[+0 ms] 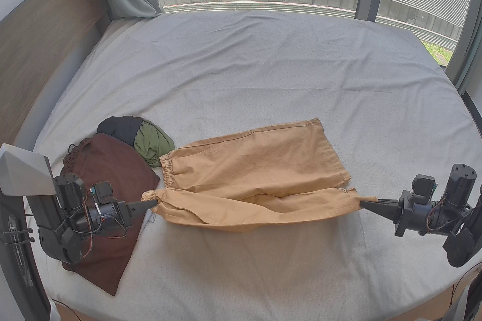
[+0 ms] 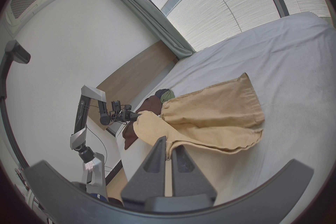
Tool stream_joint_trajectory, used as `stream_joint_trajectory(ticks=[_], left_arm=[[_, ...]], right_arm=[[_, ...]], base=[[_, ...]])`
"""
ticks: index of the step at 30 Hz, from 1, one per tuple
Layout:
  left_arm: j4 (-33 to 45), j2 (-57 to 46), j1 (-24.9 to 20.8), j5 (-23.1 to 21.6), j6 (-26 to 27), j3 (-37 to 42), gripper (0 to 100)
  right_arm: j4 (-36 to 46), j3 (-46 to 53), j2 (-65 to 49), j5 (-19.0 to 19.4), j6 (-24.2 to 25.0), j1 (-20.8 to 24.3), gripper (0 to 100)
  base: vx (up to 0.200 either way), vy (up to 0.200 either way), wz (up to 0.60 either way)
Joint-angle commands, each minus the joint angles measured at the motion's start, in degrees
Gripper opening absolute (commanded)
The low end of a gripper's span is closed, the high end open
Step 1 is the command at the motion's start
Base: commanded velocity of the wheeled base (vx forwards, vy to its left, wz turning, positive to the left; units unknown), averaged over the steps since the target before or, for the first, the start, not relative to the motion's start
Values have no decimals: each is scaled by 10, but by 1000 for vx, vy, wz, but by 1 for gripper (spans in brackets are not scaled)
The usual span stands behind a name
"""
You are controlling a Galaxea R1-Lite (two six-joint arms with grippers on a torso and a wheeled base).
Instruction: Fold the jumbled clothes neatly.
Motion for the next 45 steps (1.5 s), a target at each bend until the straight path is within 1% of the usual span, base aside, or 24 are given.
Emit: stream_joint_trajectory(ticks=[1, 5, 7, 10, 12, 13, 16, 21, 25, 30, 34, 36, 40, 44, 45], left_arm=[[-1, -1, 0, 5, -10, -11, 0], [-1, -1, 1, 6, -16, -16, 0], [-1, -1, 2, 14, -17, -23, 0], [-1, -1, 1, 35, -32, -35, 0], [-1, -1, 0, 35, -32, -35, 0], [-1, -1, 0, 48, -42, -45, 0], [-1, 0, 0, 56, -43, -52, 0], [-1, 1, 0, 64, -50, -62, 0], [-1, 1, 0, 80, -60, -67, 0], [-1, 2, -1, 82, -60, -68, 0], [-1, 2, -1, 82, -60, -69, 0], [-1, 1, -1, 82, -60, -71, 0], [-1, 2, -3, 83, -60, -73, 0], [-1, 0, -5, 89, -61, -75, 0], [-1, 0, -8, 99, -63, -79, 0]], right_arm=[[-1, -26, -9, -3, 14, 0, 0], [-1, -38, -7, -8, 25, 1, 0], [-2, -49, -7, -8, 31, 1, 0], [-2, -62, -5, -20, 37, 4, 0], [-2, -63, -5, -21, 37, 4, 0], [-2, -65, -5, -34, 37, 8, 0], [-2, -63, -6, -35, 37, 9, 0], [-1, -39, -21, -36, 36, 21, 0], [-1, -35, -25, -36, 36, 33, 0], [0, -28, -42, -36, 36, 41, 0], [-1, -44, -36, -39, 38, 35, 0], [-1, -59, -26, -52, 43, 35, 0], [-2, -90, -3, -93, 55, 33, 0], [-2, -108, 9, -97, 59, 33, 0], [-2, -120, 16, -98, 62, 34, 0]], base=[[0, 0, 0], [0, 0, 0], [0, 0, 0], [0, 0, 0], [0, 0, 0], [0, 0, 0], [0, 0, 0], [0, 0, 0], [0, 0, 0], [0, 0, 0], [0, 0, 0], [0, 0, 0], [0, 0, 0], [0, 0, 0], [0, 0, 0]])
